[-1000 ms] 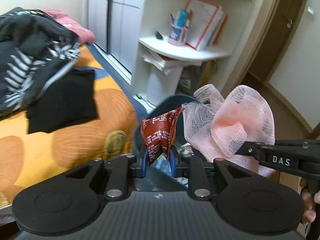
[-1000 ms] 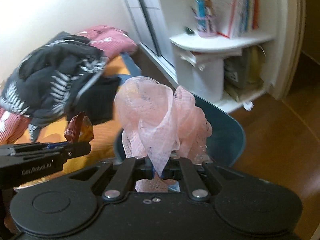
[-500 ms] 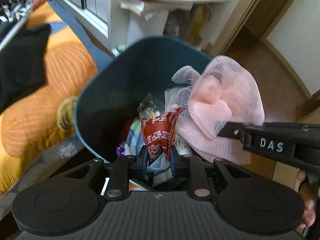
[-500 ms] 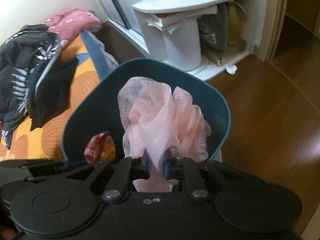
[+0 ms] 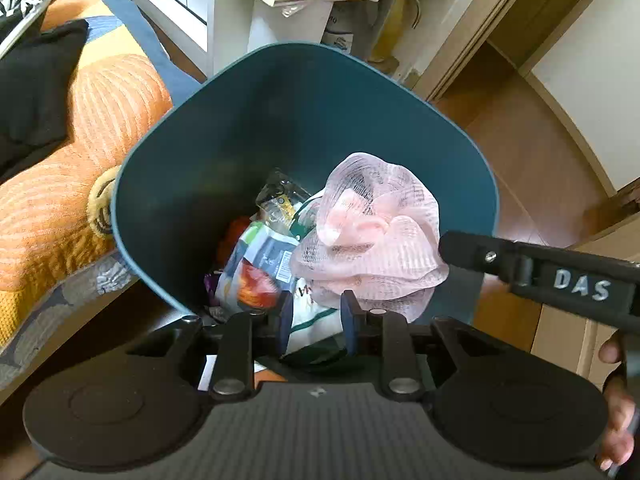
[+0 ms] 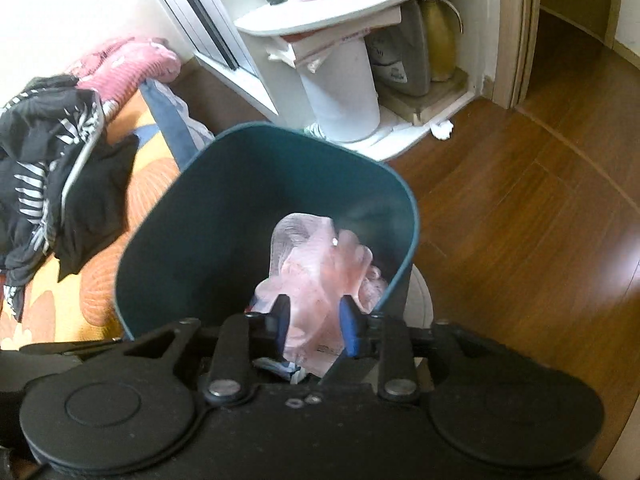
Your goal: Collect trash
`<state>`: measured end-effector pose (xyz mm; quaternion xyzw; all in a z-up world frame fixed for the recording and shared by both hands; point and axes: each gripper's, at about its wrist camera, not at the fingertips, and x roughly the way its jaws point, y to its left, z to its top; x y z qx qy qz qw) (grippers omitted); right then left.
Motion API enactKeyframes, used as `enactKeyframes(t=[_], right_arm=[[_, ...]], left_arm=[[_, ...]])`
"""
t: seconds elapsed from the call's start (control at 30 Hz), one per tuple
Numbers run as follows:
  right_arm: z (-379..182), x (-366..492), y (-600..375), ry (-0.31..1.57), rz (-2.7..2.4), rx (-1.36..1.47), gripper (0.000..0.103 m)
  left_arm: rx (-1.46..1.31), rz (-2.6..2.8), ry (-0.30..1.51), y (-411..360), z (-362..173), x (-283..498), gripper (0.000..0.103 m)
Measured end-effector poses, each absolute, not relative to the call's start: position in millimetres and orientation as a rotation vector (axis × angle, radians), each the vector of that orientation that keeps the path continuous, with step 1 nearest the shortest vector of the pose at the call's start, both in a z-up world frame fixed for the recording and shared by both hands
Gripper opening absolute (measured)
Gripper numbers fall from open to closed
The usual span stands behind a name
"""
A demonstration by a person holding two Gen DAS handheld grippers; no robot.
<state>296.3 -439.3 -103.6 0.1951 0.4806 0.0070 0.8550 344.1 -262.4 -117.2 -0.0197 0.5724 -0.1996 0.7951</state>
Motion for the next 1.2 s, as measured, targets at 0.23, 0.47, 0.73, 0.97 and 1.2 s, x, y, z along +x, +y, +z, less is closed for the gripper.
enactKeyframes(t=[0.23,0.47,0.73,0.97,1.2], right_arm=[[-70,266,-438,0.924,0.084,0.394,0.034],[-35,233,-430,0.833,0.141,0.362,0.037],[-5,196,-419,0.743,0.180,0.323,0.045],[22,161,-408,0.628,0.229,0.274,0.052],[32,132,-400,0.533,0.230,0.216,0.053]], left_arm=[[-0.093,-0.424,1.151,-243,-83,320,0.025],[-0.100,-0.392,1.037,-218,-40,289,0.026],[-0.068,-0.361,0.878,-198,9,246,0.068],[-0.103,-0.376,0.804,-181,37,211,0.081],[-0.106,-0.349,0.731,-170,51,180,0.085]])
